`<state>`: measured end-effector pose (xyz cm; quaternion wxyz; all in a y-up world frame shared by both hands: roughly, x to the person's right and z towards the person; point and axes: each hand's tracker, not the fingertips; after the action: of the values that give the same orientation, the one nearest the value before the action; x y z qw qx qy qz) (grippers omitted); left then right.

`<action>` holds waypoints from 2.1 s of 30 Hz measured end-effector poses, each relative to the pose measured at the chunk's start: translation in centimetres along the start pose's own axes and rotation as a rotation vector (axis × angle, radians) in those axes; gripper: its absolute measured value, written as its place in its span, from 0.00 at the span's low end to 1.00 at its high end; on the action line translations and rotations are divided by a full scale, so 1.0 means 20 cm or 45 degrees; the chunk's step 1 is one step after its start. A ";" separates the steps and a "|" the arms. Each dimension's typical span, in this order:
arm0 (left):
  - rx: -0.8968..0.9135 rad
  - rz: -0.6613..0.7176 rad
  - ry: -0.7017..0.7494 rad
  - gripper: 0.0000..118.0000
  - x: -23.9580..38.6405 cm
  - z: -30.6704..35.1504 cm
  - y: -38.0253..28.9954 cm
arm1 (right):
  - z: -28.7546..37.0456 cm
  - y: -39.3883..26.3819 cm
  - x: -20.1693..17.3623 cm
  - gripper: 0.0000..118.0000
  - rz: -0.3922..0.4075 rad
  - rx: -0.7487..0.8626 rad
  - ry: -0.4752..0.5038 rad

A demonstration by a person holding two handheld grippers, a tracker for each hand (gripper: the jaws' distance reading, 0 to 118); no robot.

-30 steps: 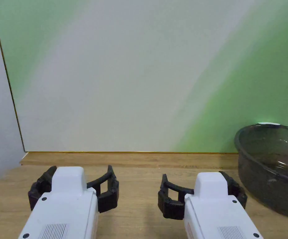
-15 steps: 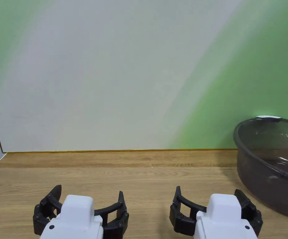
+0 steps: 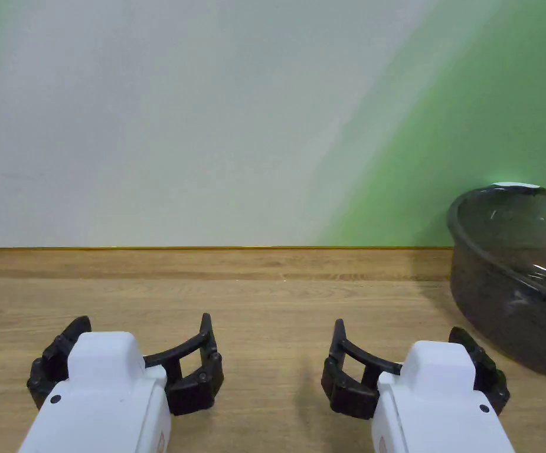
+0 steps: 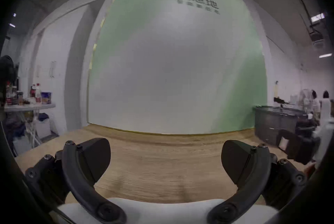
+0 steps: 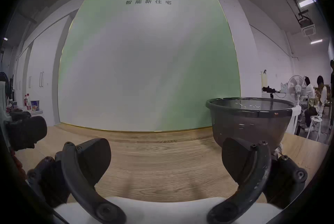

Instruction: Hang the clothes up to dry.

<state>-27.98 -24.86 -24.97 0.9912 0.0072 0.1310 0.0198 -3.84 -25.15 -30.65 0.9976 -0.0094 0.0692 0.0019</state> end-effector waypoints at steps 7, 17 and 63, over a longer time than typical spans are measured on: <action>-0.001 -0.034 -0.033 1.00 0.05 0.00 0.00 | 0.00 0.00 0.00 1.00 0.001 -0.002 -0.002; -0.022 -0.037 -0.001 1.00 0.05 -0.01 -0.01 | 0.00 0.01 0.00 1.00 0.002 -0.001 -0.003; 0.004 -0.034 0.120 1.00 0.09 0.02 -0.02 | -0.01 0.02 0.00 1.00 0.006 -0.007 0.007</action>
<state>-26.18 -25.13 -25.13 0.9841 0.0060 0.1777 0.0065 -3.94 -24.71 -30.78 0.9973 -0.0119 0.0718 0.0042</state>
